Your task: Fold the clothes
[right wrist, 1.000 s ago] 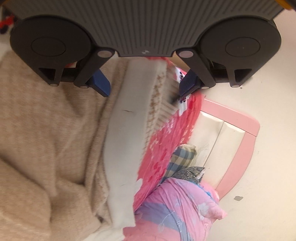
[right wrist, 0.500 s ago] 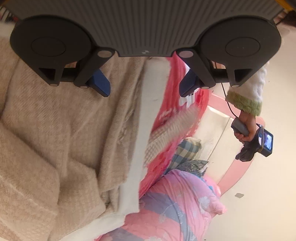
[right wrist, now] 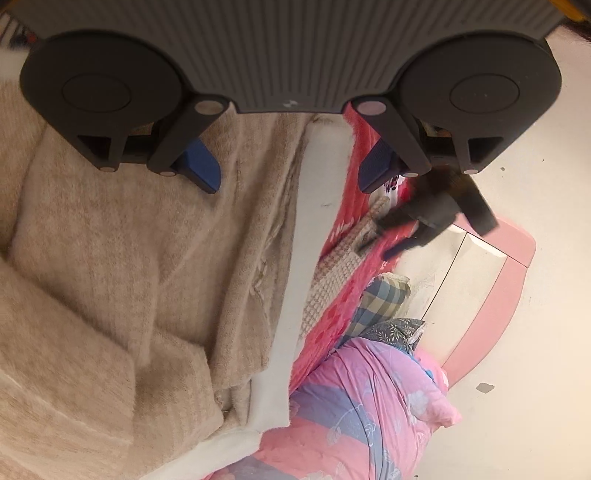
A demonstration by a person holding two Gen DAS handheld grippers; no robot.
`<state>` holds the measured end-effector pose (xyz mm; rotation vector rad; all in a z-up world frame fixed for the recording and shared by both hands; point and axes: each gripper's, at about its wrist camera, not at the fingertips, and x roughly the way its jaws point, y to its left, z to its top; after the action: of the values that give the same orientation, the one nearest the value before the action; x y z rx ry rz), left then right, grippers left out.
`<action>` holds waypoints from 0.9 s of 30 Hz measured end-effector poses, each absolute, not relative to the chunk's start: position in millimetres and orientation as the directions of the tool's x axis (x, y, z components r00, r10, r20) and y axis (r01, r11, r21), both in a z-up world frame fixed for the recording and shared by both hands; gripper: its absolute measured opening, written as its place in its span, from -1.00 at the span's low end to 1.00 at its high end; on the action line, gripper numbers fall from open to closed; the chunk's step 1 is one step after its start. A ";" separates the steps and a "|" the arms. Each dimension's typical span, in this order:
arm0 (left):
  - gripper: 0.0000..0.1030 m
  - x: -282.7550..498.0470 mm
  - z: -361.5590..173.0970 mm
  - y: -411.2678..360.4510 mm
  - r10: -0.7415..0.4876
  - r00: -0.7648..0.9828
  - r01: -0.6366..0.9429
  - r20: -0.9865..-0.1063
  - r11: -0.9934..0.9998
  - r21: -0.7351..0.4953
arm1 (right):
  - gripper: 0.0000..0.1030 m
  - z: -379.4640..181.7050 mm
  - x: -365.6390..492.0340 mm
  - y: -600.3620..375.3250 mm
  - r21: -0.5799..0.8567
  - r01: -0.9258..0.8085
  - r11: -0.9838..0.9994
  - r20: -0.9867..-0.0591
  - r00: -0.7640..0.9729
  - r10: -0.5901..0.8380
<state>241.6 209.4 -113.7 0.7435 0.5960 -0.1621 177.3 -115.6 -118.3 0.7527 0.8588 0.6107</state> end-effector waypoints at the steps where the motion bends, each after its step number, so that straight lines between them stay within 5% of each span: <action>1: 0.36 246.6 -126.8 204.5 0.119 0.825 0.331 -0.552 0.691 0.643 | 0.59 -118.9 175.0 -116.3 0.788 -0.169 0.592 -0.440 0.518 0.733; 4: 0.02 265.6 -137.0 206.9 0.198 0.824 0.251 -0.530 0.711 0.657 | 0.59 -120.8 167.9 -119.0 0.792 -0.156 0.590 -0.441 0.522 0.730; 6: -0.75 280.0 -138.4 211.4 0.248 0.817 0.195 -0.521 0.731 0.654 | 0.59 -121.4 162.9 -120.0 0.794 -0.149 0.589 -0.443 0.523 0.729; 8: -0.83 292.5 -132.3 218.3 0.281 0.826 0.139 -0.489 0.739 0.660 | 0.59 -122.1 158.4 -121.2 0.795 -0.147 0.589 -0.444 0.522 0.729; 14: -0.84 338.5 -70.1 245.2 0.421 0.861 -0.143 -0.287 0.740 0.657 | 0.59 -124.9 155.2 -128.4 0.794 -0.137 0.592 -0.444 0.534 0.719; 18: -0.73 393.4 -52.9 290.7 0.634 0.741 -0.395 -0.221 0.678 0.620 | 0.59 -126.4 155.4 -134.8 0.797 -0.137 0.588 -0.435 0.545 0.717; 20: -0.49 415.8 -70.5 303.6 0.689 0.668 -0.391 -0.283 0.647 0.655 | 0.59 -127.5 155.1 -138.1 0.792 -0.144 0.593 -0.435 0.550 0.713; 25: -0.31 402.6 -101.8 304.2 0.666 0.621 -0.287 -0.413 0.684 0.671 | 0.59 -128.6 154.1 -150.7 0.784 -0.125 0.608 -0.448 0.565 0.693; 27: -0.02 380.2 -88.8 301.6 0.619 0.636 -0.262 -0.460 0.735 0.626 | 0.59 -125.3 152.4 -154.1 0.782 -0.130 0.610 -0.444 0.570 0.691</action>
<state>380.2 301.6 -88.8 0.5459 0.7171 0.5332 152.4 -154.1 -125.3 0.7729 0.8292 0.5426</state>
